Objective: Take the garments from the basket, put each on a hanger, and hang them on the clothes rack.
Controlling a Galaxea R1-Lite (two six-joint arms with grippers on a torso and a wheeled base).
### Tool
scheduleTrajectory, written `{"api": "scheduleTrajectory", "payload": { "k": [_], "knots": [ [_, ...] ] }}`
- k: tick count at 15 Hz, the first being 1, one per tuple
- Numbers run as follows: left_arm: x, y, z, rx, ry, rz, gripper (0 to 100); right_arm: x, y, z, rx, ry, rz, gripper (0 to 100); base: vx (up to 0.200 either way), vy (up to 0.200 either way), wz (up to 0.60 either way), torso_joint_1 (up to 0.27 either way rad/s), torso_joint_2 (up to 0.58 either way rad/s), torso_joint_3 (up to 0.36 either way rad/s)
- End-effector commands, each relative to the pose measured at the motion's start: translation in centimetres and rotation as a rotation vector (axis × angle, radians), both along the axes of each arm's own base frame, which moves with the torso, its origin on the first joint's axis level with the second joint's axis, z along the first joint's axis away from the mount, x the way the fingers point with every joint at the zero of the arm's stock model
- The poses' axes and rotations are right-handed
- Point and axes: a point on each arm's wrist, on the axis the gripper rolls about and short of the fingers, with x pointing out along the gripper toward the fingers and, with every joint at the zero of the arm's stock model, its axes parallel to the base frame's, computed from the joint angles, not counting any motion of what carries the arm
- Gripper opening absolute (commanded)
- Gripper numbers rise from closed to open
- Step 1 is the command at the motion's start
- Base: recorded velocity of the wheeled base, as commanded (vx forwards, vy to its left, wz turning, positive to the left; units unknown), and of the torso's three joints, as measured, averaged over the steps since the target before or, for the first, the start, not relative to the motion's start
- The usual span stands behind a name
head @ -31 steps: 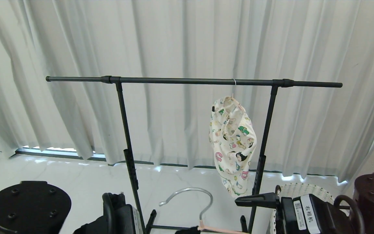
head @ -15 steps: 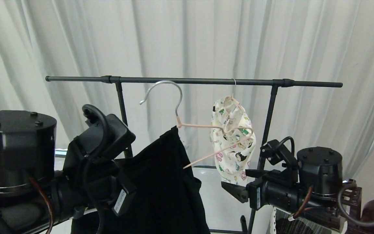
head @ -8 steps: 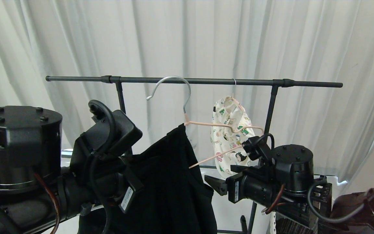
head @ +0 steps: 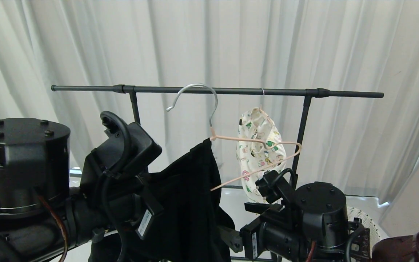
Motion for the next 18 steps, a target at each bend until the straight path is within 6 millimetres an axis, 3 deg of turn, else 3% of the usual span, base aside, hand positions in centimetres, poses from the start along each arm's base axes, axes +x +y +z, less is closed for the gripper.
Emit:
{"api": "scheduleTrajectory", "payload": {
  "k": [1,5,8,14,18],
  "knots": [
    [-0.4,-0.2,0.0,-0.001,-0.001,-0.019,0,-0.2,0.0,-0.2,-0.009,0.006,0.005,100,0.000,0.000,0.00,0.000,0.00,0.000],
    [-0.2,-0.3,0.4,-0.023,-0.027,-0.019,0,-0.8,-1.8,-2.4,-0.128,0.070,-0.033,100,0.000,0.000,0.00,0.000,0.00,0.000],
    [-0.2,-0.3,0.4,-0.020,-0.025,-0.016,0,0.1,-3.3,-3.1,-0.160,0.086,-0.114,100,0.000,0.000,0.00,0.000,0.00,0.000],
    [-1.2,1.4,-2.6,0.049,0.045,0.031,0,4.9,-8.5,-2.0,-0.179,0.026,-0.375,100,0.000,0.000,0.00,0.000,0.00,0.000],
    [-2.5,2.5,-3.4,0.056,0.057,0.031,0,6.5,-11.1,-1.1,-0.187,-0.017,-0.469,100,0.000,0.000,0.00,0.000,0.00,0.000]
  ]
}}
